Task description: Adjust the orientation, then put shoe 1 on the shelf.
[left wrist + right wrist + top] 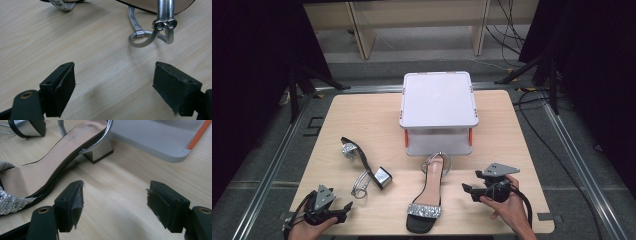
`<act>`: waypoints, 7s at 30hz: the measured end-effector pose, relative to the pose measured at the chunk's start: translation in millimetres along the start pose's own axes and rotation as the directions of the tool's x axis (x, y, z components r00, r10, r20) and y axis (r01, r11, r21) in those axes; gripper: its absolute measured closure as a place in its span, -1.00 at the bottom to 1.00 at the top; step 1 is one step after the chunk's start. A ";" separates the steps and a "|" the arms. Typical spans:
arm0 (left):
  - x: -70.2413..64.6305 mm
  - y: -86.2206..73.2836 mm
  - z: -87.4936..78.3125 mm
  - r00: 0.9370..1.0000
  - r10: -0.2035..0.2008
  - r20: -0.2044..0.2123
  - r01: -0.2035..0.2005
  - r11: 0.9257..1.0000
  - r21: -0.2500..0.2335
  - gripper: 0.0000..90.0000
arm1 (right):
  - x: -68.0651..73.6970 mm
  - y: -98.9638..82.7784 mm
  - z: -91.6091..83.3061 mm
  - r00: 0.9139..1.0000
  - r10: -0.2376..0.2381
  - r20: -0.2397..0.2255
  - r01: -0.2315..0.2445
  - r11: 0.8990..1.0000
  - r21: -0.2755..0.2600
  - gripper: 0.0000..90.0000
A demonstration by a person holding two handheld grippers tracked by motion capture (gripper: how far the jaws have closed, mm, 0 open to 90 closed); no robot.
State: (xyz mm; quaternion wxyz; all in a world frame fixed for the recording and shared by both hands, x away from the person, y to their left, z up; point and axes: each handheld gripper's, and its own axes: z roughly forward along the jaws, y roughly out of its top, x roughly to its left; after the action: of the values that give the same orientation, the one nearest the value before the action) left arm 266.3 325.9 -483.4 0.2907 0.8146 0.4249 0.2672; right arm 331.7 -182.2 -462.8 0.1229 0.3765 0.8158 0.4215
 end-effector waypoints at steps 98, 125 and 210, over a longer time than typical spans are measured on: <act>-2.0 2.1 4.1 1.000 0.026 0.011 -0.026 1.000 0.004 -0.60 | 1.4 8.4 22.3 0.867 -0.380 -0.322 0.425 0.902 0.081 -0.36; -1.2 1.9 3.5 1.000 0.026 0.011 -0.026 1.000 0.006 -0.60 | 41.4 -16.1 -29.5 0.956 -0.184 -0.228 0.238 0.942 0.237 -0.26; -0.4 0.5 3.1 1.000 0.017 0.010 -0.017 1.000 0.000 -0.60 | 75.6 47.7 44.6 0.972 -0.176 -0.157 0.230 0.856 0.463 -0.04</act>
State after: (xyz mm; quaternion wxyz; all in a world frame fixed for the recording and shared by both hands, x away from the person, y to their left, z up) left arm 268.5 324.5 -485.3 0.2905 0.8195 0.4165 0.2655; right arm 327.3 -84.1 -444.1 0.0255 0.2835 0.9350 0.2117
